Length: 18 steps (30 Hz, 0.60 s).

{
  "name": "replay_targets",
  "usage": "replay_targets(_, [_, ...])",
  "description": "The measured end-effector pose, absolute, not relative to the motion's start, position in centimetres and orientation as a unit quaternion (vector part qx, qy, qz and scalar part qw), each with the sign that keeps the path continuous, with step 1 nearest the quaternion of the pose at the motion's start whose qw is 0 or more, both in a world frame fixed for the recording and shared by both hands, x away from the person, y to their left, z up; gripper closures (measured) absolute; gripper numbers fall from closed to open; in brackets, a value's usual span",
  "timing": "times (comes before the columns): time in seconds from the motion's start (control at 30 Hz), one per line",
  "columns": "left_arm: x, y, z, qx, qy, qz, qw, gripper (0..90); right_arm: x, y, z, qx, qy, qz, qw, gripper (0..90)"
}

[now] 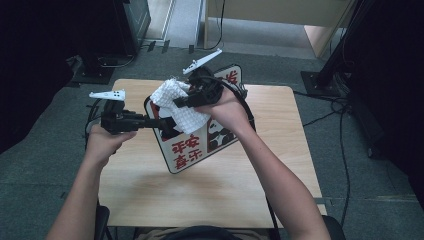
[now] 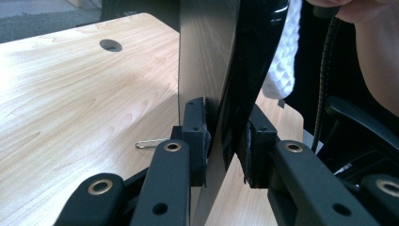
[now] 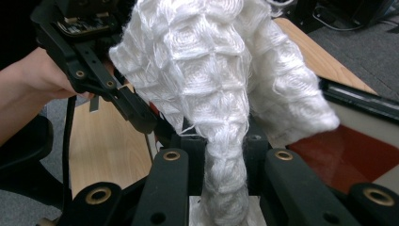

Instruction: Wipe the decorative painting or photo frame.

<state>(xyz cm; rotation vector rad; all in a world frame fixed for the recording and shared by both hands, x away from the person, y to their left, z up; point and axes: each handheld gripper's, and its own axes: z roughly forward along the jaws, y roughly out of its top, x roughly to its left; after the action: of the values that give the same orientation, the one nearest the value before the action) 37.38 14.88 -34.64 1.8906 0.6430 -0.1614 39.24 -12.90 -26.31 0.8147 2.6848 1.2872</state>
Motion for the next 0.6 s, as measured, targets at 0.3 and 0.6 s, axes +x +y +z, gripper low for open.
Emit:
replay_targets(0.3, [37.5,14.9,-34.7,0.794,0.271,-0.073,0.539,74.9,39.6,-13.2,-27.5,0.263,0.866,0.423,0.022,77.5])
replay_targets(0.6, [37.4,15.0,-34.7,0.795,0.270,-0.073,0.538,75.0,39.4,-13.3,-28.4,0.259,0.868,0.424,0.017,77.4])
